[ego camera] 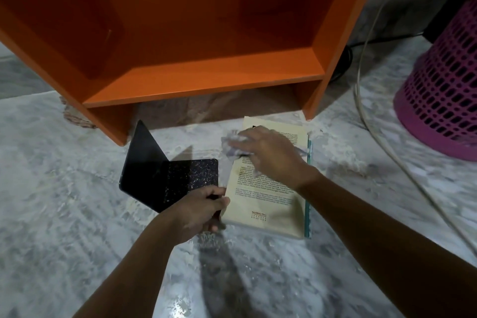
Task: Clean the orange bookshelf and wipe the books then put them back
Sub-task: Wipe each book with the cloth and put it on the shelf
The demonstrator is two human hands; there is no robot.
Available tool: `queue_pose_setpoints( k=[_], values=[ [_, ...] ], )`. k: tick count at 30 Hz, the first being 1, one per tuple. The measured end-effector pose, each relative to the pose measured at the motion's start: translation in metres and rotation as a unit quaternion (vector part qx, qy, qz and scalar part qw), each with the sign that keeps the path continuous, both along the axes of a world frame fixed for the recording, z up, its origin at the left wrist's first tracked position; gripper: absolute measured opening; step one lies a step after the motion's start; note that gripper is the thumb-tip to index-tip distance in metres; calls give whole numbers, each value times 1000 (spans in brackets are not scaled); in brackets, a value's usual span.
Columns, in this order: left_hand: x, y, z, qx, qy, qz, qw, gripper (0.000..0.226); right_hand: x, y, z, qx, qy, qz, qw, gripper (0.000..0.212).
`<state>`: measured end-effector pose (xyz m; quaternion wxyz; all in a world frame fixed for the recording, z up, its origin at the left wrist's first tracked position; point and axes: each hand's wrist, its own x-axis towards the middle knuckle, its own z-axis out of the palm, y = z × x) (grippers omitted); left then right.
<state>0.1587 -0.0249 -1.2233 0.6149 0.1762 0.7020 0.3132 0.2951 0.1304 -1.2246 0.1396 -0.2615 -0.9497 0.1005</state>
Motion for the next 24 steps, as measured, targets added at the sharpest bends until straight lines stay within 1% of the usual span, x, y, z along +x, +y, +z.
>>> queue_pose_setpoints(
  k=[1,2,4,5,6,7,8,10,11,12,13,14,15,16,18,20,22,23,24],
  values=[
    [0,0,0,-2,-1,0,1000,24,4,10,-3,0,9,-52,999,53],
    [-1,-1,0,-4,-1,-1,1000,24,10,24,-6,-18,47,-130,990,50],
    [1,0,1,-7,2,-3,1000,22,28,46,-7,-71,125,-295,944,45],
    [0,1,3,-9,5,-6,1000,21,34,50,-6,-78,153,-332,928,46],
    [1,2,4,-10,7,-10,1000,19,38,48,-4,-72,164,-335,925,46],
    [1,4,6,-10,9,-9,1000,17,39,39,0,-71,169,-319,930,45],
    [1,6,7,-13,9,-3,1000,18,39,22,8,-74,169,-276,943,44],
    [2,12,11,-27,9,24,999,26,37,-25,14,-92,109,-154,978,40],
    [2,14,14,-36,1,46,998,31,36,-51,16,-101,83,-70,989,36],
    [1,17,15,-42,-12,71,996,35,36,-74,12,-96,67,10,993,35],
    [2,21,17,-46,-21,91,995,35,41,-93,5,-95,69,62,991,37],
    [2,24,17,-50,-22,103,993,34,48,-101,-4,-97,87,79,988,40],
    [2,26,17,-55,-17,100,993,34,55,-99,-14,-91,112,70,987,41],
    [3,28,14,-59,-8,86,995,36,60,-91,-20,-71,132,34,988,39],
    [5,26,11,-65,12,67,996,40,71,-65,-19,-63,157,-98,981,37],
    [5,24,8,-58,29,60,996,47,85,-34,-13,-106,188,-242,946,42],
    [3,21,2,-50,44,41,997,74,91,-15,-7,-137,218,-292,921,41],
    [2,21,-5,-48,53,32,997,84,89,-13,-5,-147,222,-295,918,39],
    [1,21,-8,-46,63,23,997,88,84,-15,-6,-156,222,-292,917,38]
  ],
)
